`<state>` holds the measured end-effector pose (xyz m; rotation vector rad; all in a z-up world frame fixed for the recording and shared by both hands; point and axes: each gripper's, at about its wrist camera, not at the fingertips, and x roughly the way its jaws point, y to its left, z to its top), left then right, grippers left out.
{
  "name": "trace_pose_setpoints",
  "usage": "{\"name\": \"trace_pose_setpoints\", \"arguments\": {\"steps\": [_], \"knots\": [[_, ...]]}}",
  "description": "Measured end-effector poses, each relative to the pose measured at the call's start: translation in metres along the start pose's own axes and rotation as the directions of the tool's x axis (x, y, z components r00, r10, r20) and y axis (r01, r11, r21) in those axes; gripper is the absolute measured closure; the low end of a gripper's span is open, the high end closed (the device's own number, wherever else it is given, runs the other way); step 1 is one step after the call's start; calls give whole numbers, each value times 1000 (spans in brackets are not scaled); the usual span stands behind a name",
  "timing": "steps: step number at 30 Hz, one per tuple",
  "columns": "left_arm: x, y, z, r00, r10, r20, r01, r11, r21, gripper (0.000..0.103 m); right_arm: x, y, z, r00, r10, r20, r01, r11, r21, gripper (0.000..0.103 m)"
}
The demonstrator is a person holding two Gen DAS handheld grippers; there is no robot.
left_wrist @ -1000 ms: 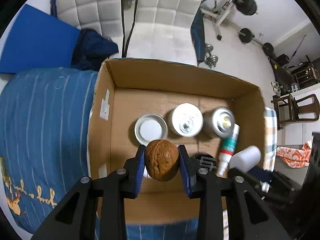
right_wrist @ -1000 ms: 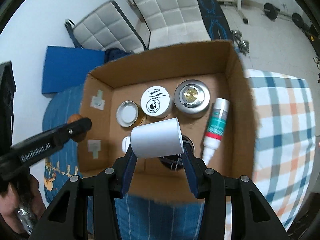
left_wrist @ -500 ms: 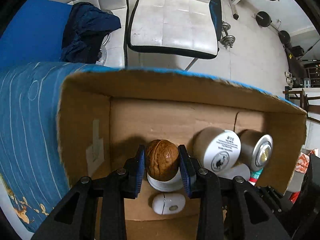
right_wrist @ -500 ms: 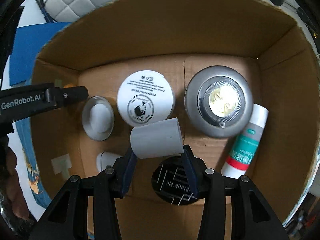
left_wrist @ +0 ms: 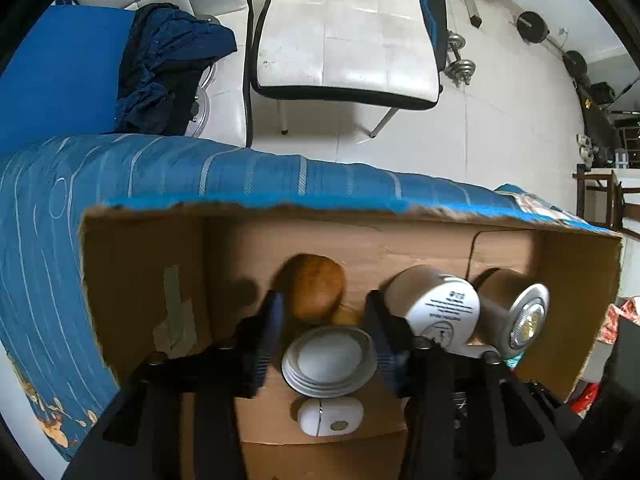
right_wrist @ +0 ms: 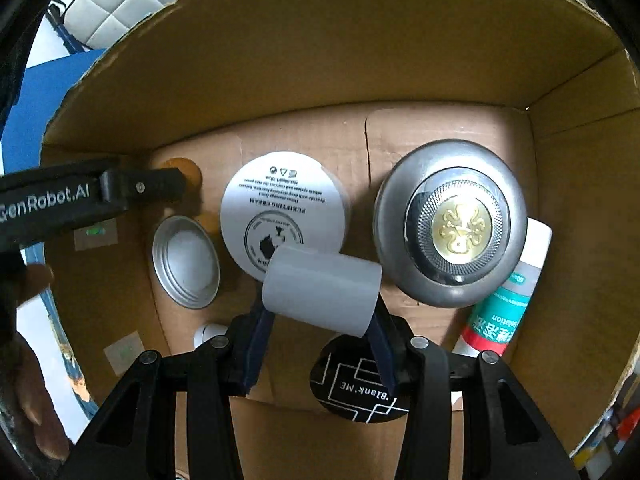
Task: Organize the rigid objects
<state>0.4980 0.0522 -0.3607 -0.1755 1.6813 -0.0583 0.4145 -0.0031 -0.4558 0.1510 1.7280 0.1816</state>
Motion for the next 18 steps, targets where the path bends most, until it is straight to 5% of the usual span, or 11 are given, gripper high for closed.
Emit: {"name": "trace_pose_setpoints", "arguments": {"steps": [4, 8, 18], "knots": [[-14, -1, -10, 998, 12, 57, -12, 1000, -1, 38, -2, 1, -8, 1000, -5, 3, 5, 1000, -14, 39], [-30, -4, -26, 991, 46, 124, -48, 999, 17, 12, -9, -7, -24, 1000, -5, 15, 5, 1000, -17, 34], [-67, -9, -89, 968, 54, 247, -63, 998, 29, 4, -38, -19, -62, 996, -45, 83, 47, 999, -25, 14]]}}
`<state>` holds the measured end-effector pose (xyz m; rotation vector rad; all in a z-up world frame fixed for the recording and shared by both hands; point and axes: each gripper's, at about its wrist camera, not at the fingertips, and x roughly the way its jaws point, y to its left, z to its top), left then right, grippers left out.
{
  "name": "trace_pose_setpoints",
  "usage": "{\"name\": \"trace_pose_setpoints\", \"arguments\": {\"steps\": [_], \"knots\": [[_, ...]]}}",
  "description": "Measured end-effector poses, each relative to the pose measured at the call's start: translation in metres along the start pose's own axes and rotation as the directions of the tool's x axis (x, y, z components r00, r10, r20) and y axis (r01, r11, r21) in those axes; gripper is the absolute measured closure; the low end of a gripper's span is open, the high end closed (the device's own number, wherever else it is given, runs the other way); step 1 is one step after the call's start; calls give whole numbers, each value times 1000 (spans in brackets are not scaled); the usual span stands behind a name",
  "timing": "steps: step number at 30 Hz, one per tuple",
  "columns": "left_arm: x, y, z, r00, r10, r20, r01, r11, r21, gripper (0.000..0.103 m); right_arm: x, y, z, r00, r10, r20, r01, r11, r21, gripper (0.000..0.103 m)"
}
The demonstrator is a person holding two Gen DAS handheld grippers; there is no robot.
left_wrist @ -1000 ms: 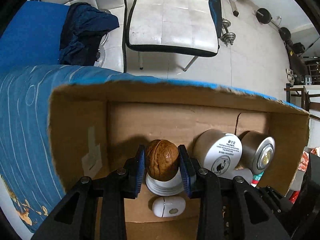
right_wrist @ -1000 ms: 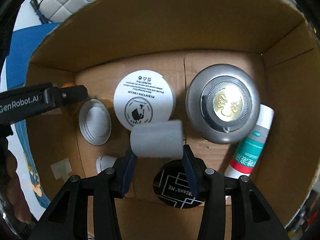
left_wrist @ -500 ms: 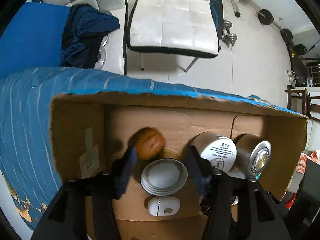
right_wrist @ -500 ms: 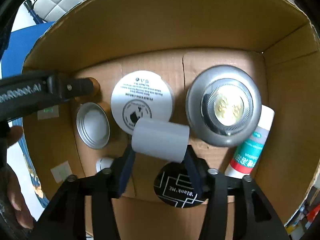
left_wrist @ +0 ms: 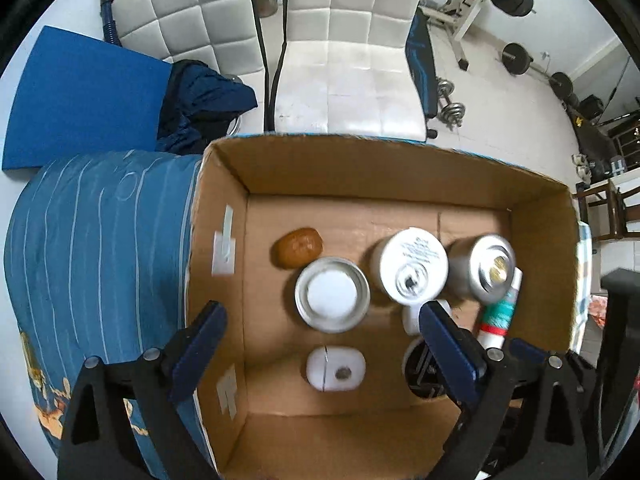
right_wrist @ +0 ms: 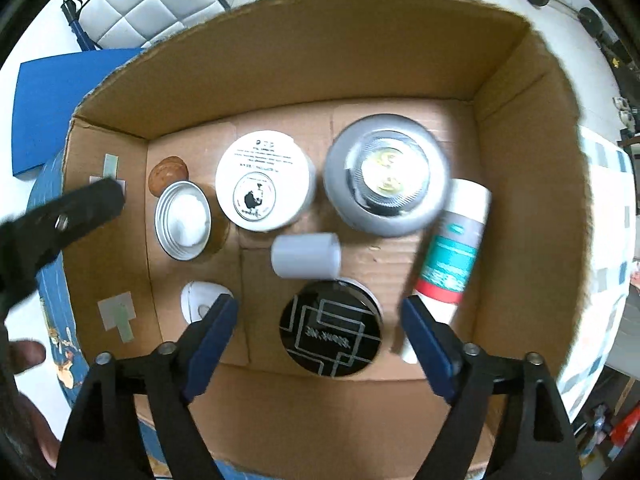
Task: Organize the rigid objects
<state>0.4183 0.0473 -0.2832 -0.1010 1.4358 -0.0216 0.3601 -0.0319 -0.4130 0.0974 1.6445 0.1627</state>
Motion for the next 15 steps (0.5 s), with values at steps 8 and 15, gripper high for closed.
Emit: {"name": "trace_pose_setpoints", "arguments": {"steps": [8, 15], "knots": [[-41, -2, -43, 997, -11, 74, 12, 1000, -7, 4, -37, -11, -37, 994, -65, 89, 67, 998, -18, 0], [-80, -6, -73, 990, -14, 142, 15, 1000, -8, 4, -66, -1, -42, 986, -78, 148, 83, 996, -27, 0]]}}
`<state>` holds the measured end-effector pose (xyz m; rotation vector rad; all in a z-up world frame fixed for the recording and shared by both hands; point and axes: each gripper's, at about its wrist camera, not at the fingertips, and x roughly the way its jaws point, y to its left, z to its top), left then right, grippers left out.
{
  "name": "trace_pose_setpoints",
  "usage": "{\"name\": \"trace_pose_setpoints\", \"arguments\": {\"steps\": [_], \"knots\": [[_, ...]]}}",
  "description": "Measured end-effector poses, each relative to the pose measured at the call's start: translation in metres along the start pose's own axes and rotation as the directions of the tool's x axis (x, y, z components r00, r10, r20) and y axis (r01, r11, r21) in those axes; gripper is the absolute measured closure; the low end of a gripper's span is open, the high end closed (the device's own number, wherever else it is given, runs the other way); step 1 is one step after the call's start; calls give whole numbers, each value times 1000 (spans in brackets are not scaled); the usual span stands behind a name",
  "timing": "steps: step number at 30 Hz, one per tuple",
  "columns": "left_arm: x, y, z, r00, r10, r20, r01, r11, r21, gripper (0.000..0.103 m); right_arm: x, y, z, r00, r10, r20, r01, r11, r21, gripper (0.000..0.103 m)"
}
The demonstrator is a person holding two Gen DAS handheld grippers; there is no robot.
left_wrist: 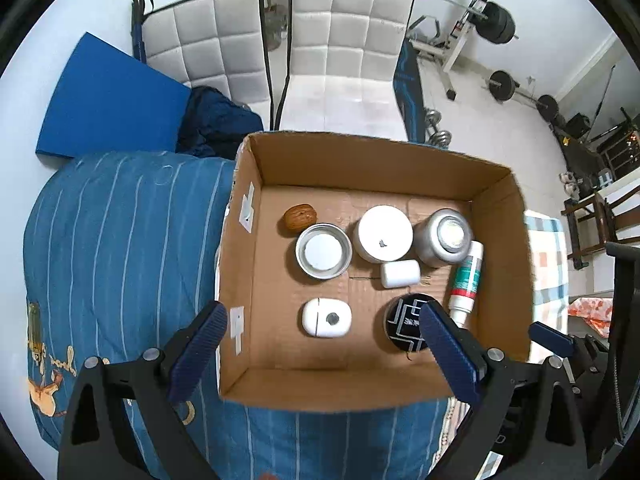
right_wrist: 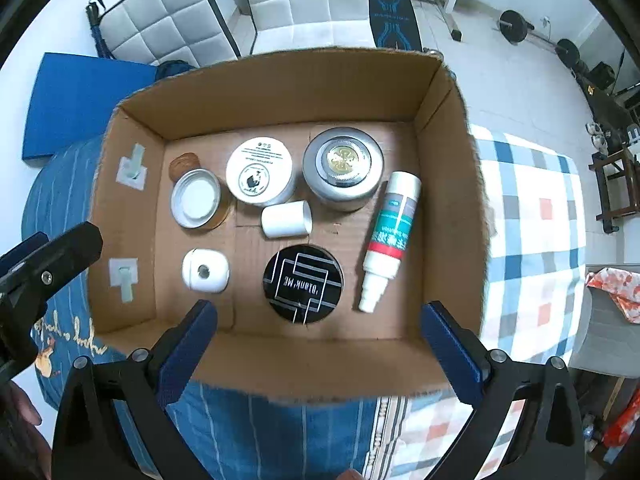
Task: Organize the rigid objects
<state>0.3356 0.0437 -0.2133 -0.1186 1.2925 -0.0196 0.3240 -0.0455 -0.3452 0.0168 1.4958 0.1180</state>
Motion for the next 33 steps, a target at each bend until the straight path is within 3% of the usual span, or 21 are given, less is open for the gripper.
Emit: {"name": "trace_pose_setpoints", "arguments": {"steps": [14, 21, 33], "knots": [[-111, -8, -80, 984, 20, 175, -26, 999, 31, 4, -104, -5, -86, 984, 20, 177, -18, 1000, -10, 0], [-167, -12, -120, 965, 32, 258, -43, 998, 39, 4, -169, -20, -138, 961, 25, 274, -28, 1000, 9, 0], [-251, -23, -166, 934, -25, 357, -7, 996, 88, 4, -252, -24, -210, 930, 82, 357, -80, 997, -21, 0]]}}
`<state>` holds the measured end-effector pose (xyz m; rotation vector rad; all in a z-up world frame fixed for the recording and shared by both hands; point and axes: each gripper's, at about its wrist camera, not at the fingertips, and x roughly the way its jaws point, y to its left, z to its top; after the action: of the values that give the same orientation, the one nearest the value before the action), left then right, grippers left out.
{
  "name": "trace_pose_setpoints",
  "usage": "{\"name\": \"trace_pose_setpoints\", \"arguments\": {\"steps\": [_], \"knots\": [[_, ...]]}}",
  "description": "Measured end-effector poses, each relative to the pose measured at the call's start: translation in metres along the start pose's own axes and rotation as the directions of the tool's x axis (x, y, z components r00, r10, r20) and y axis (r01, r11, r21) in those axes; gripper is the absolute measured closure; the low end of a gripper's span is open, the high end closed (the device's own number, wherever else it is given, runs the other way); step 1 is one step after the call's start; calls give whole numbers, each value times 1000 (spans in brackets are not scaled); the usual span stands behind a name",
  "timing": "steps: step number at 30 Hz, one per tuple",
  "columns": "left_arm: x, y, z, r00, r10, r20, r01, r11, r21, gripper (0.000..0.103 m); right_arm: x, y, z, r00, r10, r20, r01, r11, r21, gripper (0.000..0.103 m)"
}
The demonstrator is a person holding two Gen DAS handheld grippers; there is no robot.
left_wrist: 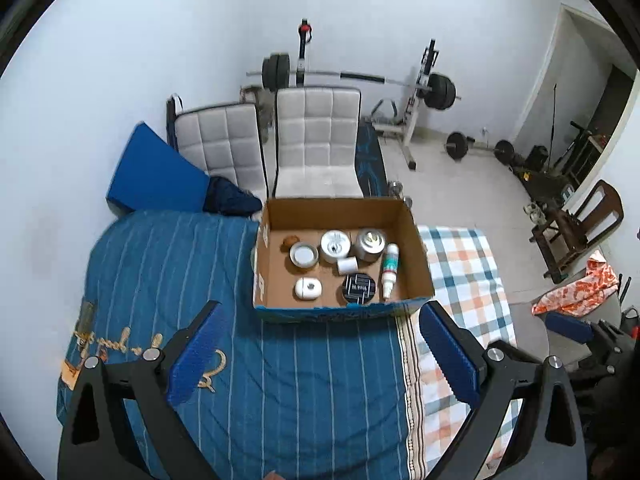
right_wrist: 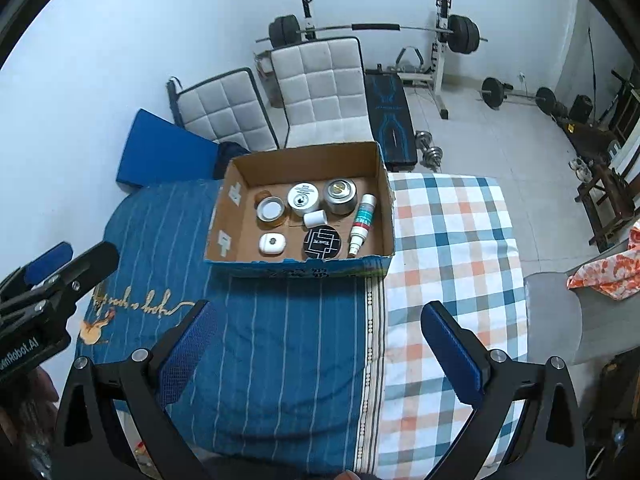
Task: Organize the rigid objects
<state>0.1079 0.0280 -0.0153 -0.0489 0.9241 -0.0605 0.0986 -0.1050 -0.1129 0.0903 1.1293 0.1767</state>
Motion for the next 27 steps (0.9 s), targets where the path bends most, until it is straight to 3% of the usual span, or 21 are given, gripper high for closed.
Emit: {"name": "trace_pose_setpoints", "arguments": {"steps": [10, 27], "knots": [[-26, 3, -10, 999, 10, 31, -10, 1000, -17, 4, -41, 5, -15, 998, -18, 55, 19, 999, -28, 0], [-30, 0, -11, 996, 40, 79, -38, 999, -25, 0, -61, 0, 5, 986, -64, 156, 65, 998, -2, 0]]}}
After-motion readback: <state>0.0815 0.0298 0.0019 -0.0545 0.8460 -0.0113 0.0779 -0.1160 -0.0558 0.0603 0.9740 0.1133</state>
